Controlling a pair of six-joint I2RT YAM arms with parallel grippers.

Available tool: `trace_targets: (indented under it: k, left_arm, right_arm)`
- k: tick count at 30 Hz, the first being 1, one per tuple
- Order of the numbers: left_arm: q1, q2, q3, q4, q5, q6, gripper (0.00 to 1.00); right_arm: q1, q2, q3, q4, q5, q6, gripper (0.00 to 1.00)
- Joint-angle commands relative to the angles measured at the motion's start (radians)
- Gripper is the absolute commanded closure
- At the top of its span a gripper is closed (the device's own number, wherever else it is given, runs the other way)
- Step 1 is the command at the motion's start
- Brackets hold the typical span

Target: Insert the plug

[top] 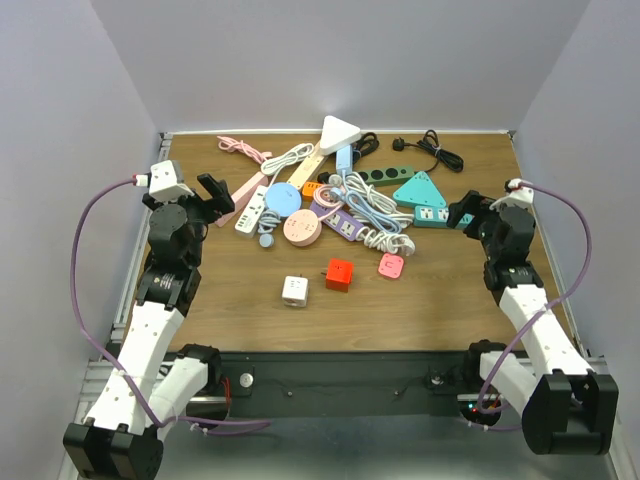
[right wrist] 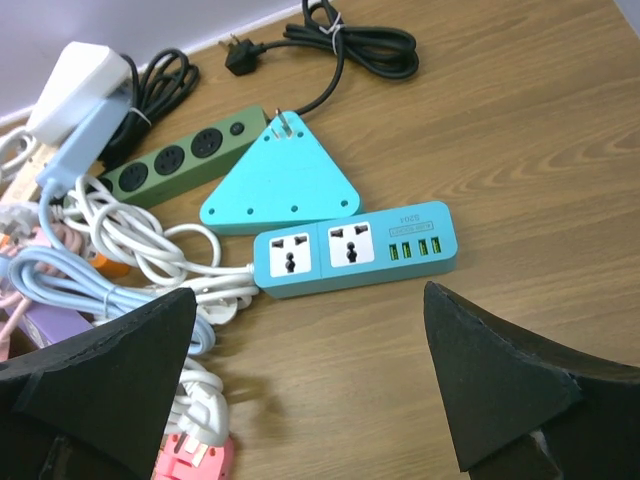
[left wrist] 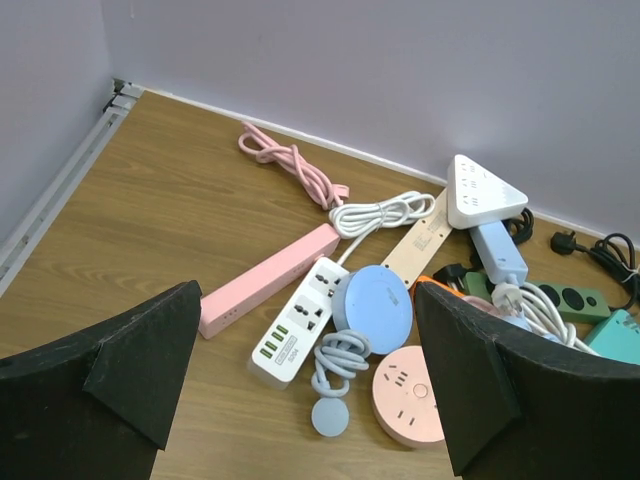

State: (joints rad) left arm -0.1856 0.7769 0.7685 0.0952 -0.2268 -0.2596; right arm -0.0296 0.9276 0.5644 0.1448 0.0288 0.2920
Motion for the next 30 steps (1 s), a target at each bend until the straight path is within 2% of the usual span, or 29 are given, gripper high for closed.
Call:
trace_targets:
  k: [1, 6, 13, 18, 22, 30]
  left_arm:
    - [0.0, -0.01, 0.018, 0.009, -0.023, 0.014, 0.01]
    - [-0.046, 0.008, 0.023, -0.015, 0.008, 0.028, 0.01]
    - [-0.242, 0.033, -0.03, -0.141, -0.028, -0.076, 0.01]
    - [-0.4, 0.068, -0.084, -0.16, -0.034, -0.184, 0.01]
    - [-0.512, 0.172, -0.081, -0.137, -0.046, -0.24, 0.01]
    - [-0.666, 0.43, 0.066, -0.106, -0.022, -0.27, 0.01]
  right_arm:
    - [0.016, 0.031, 0.064, -0.008, -0.067, -0.045, 0.0]
    - [0.049, 0.025, 0.065, -0.019, -0.035, -0.05, 0.0]
    - [0.063, 0.04, 0.058, -0.027, -0.035, -0.039, 0.0]
    - [0.065, 0.048, 0.063, -0.03, -0.013, -0.034, 0.0]
    - [0.065, 0.053, 0.058, -0.031, -0.021, -0.027, 0.0]
    - [0.066, 0.057, 0.057, -0.042, 0.0, -0.019, 0.0]
